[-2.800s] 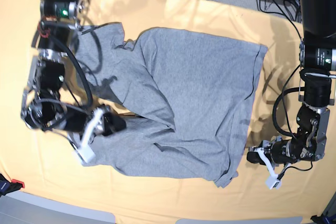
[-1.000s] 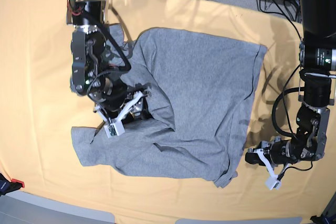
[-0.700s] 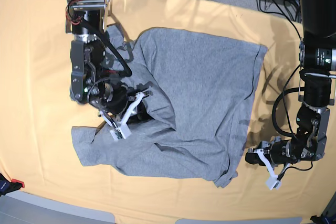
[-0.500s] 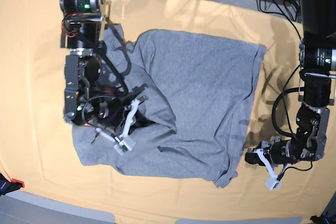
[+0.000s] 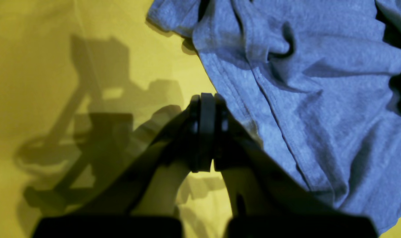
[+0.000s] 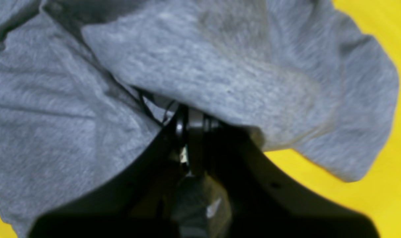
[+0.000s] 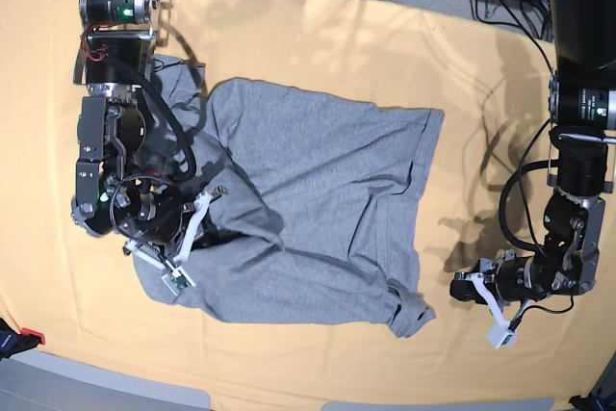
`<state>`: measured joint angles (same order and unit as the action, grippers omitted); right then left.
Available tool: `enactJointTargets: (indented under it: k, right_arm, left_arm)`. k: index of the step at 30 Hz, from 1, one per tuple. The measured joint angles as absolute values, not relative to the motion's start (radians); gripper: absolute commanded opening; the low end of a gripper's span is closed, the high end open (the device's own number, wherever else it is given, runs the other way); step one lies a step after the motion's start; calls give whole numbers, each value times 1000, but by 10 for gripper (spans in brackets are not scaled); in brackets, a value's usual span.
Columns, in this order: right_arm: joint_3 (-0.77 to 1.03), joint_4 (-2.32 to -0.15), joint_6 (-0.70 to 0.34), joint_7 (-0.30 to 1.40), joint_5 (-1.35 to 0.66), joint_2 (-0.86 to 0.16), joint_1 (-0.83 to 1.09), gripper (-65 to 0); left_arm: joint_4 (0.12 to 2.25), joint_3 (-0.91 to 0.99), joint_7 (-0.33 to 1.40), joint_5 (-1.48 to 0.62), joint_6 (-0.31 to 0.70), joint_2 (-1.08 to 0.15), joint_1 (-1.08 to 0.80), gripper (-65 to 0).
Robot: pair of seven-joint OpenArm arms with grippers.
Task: Layout the t-shirt on the table in an organized manner, then fold the t-shirt properly
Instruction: 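Drag the gathered fabric with the right gripper toward the shirt's middle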
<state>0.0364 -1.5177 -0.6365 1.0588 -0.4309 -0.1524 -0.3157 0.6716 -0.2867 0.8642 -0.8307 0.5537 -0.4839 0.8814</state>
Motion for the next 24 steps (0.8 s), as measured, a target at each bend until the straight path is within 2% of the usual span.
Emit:
enactJointTargets:
  k: [2,3,6,10,16,18,20,24]
  right_arm:
    - [36,-1518,-632,1077,-466,-154,-307,-300]
    - [36,-1518,-632,1101,-497,-154,-308,-274]
    - [36,-1518,-683,1170,-648,-155,-319,-273]
    - [36,-1518,-681,1248,-825,-154,-316,-273]
    - [36,-1518,-690,1283,-860,-97,-311,-273]
    - [36,-1518,-693,1275,-809,-78,-311,-273]
    - [36,-1518,-692,1245,-665,-68,-313,-273]
    - [36,-1518,-570,1178,-477,-72,-304,-276]
  left_arm:
    - [672,-287,864,-831,554,-483,881,-650]
    - [672,-287,864,-831,554,-483,881,-650]
    - [672,-287,864,-831,554,-483,881,-650]
    - [672,-287,864,-831,554,-483,881,-650]
    - [672,-287,864,-831,554,-482,881,-650]
    - [672,-287,864,-831,554,-482,881,-650]
    - [672,-287,870,-831,554,-484,881,-650]
    - [672,-287,879,-831,554,-482,881,-650]
